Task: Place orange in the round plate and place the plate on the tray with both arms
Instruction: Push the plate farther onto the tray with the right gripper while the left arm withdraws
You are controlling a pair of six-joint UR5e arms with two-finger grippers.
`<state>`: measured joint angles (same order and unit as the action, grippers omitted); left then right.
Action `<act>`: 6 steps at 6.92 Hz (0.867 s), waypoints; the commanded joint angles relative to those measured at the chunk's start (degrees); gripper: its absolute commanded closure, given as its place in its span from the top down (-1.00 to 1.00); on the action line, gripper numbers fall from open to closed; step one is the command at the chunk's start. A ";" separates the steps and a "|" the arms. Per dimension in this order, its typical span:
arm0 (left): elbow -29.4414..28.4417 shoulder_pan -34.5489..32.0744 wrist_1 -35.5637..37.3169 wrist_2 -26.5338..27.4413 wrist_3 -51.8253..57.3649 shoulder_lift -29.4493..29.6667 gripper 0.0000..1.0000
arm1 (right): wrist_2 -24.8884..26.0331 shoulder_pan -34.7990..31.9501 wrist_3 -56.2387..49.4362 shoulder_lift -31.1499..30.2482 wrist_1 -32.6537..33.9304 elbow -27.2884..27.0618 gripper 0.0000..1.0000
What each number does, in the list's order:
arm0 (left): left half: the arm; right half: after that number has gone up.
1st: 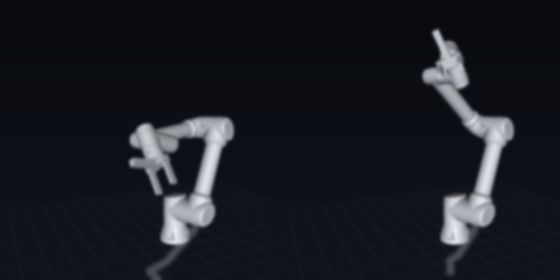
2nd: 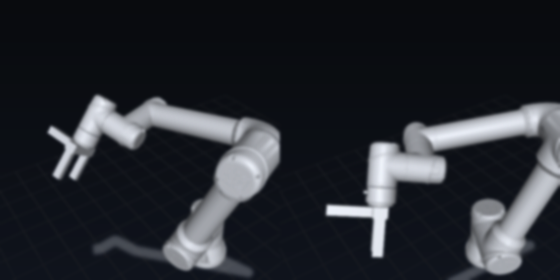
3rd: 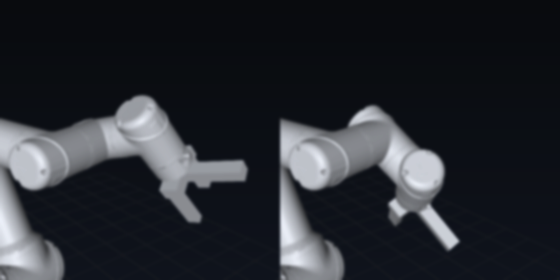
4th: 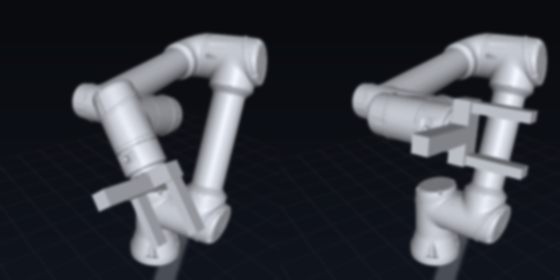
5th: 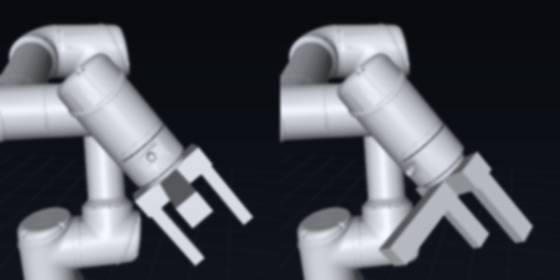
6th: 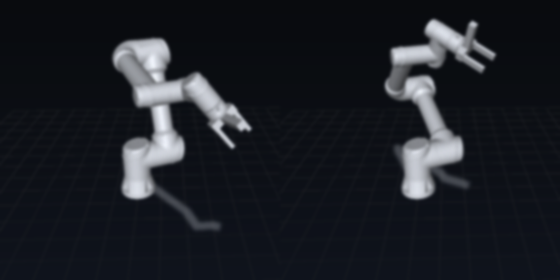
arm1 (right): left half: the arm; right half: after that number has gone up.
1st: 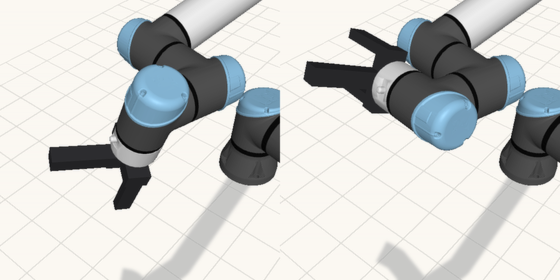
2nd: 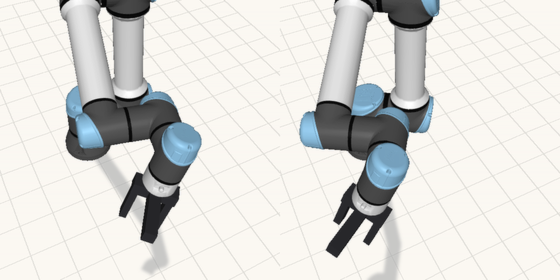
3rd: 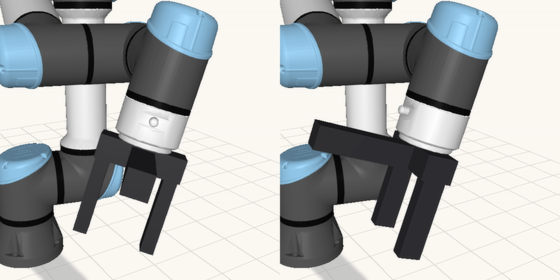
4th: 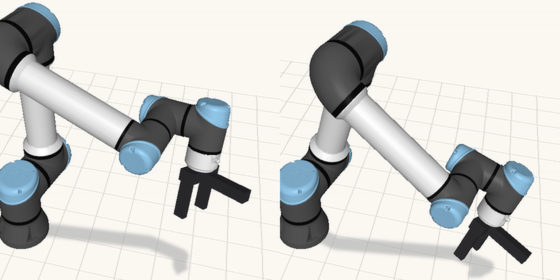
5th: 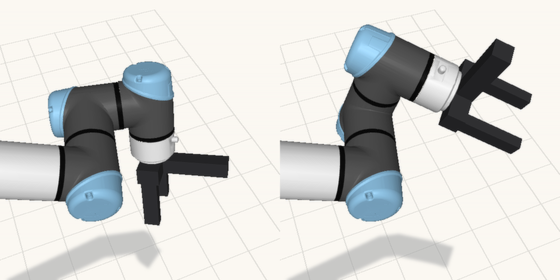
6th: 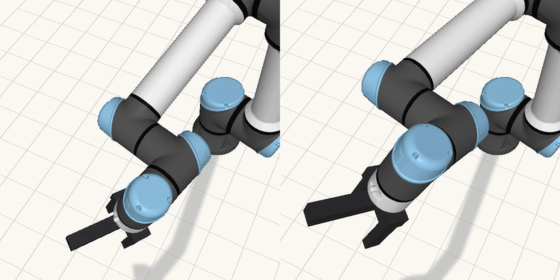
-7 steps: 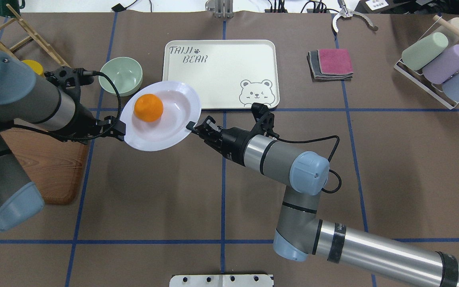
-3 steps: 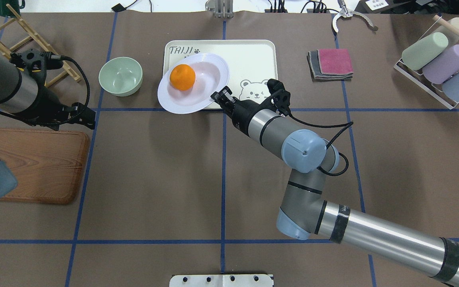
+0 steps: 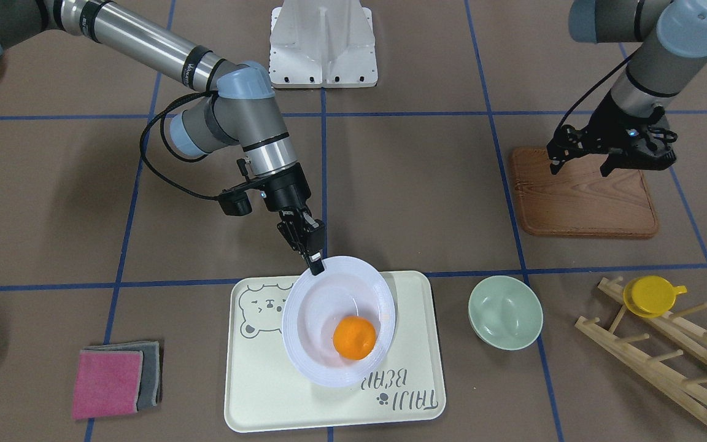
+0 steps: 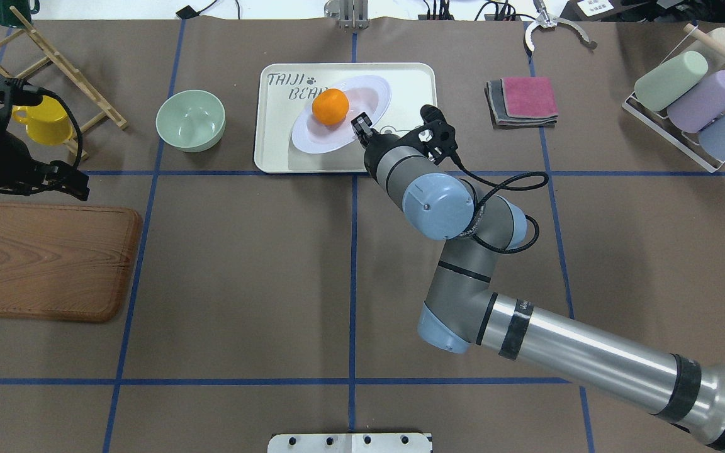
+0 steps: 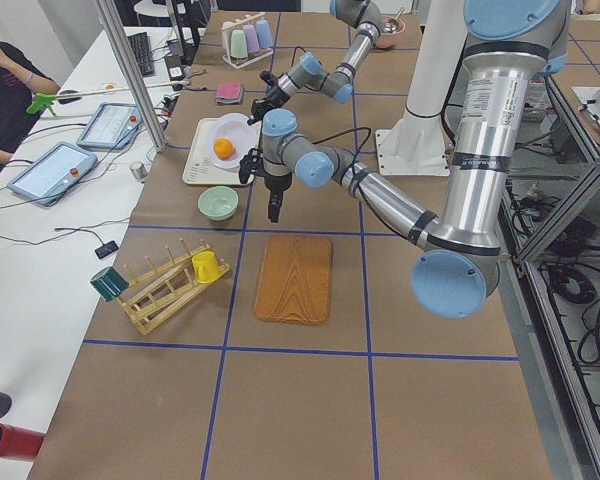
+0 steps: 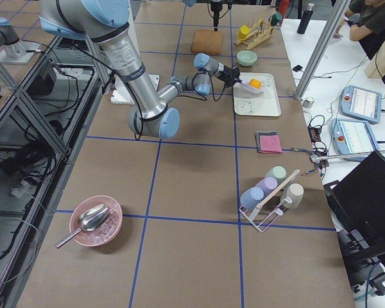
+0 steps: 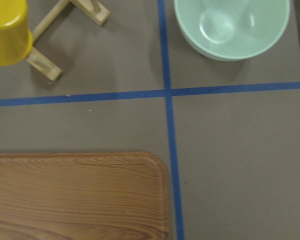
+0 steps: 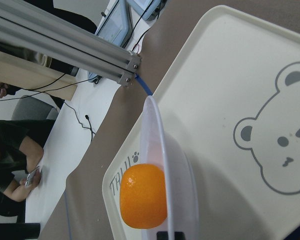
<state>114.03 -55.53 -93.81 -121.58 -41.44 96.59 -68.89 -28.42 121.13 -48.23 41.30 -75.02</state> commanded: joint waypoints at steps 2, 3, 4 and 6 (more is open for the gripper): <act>-0.39 -1.16 -0.06 -0.06 1.97 -0.96 0.93 | 1.82 -0.06 7.18 0.94 0.19 2.94 -1.00; -0.39 -1.34 -0.06 0.03 1.97 -0.96 0.93 | 2.44 -0.32 7.27 0.94 0.27 3.21 -0.63; -0.39 -1.42 -0.06 -0.06 1.97 -0.96 0.93 | 2.53 -1.02 7.19 0.94 0.80 4.52 0.30; -0.39 -2.04 0.03 -0.23 1.97 -0.96 0.93 | 0.87 -1.47 -0.05 1.03 3.33 4.97 1.00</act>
<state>113.65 -57.16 -93.81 -121.71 -39.47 95.63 -66.87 -29.67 126.20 -47.30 42.77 -70.21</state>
